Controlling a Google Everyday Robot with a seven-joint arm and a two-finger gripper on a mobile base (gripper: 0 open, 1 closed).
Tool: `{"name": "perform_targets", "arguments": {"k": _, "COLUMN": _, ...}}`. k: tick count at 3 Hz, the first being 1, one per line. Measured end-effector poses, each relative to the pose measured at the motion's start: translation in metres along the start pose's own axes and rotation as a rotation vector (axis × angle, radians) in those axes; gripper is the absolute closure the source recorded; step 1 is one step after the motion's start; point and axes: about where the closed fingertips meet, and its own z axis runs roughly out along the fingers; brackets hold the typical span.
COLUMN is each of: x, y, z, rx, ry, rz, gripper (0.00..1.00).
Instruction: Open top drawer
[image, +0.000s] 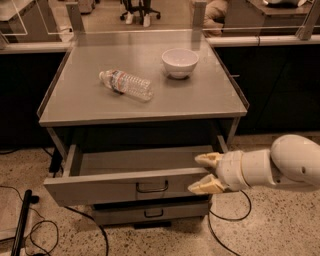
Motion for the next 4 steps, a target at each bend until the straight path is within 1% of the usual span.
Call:
{"name": "perform_targets", "arguments": {"k": 1, "x": 0.017, "y": 0.017, "z": -0.015, "rx": 0.014, "ry": 0.007, "rz": 0.031, "gripper": 0.64}}
{"name": "perform_targets", "arguments": {"k": 2, "x": 0.03, "y": 0.042, "z": -0.041, "rx": 0.04, "ry": 0.003, "rz": 0.057, "gripper": 0.95}}
{"name": "perform_targets", "arguments": {"k": 3, "x": 0.032, "y": 0.057, "z": -0.057, "rx": 0.056, "ry": 0.002, "rz": 0.063, "gripper": 1.0}}
{"name": "perform_targets", "arguments": {"k": 4, "x": 0.032, "y": 0.058, "z": -0.057, "rx": 0.056, "ry": 0.002, "rz": 0.063, "gripper": 0.88}}
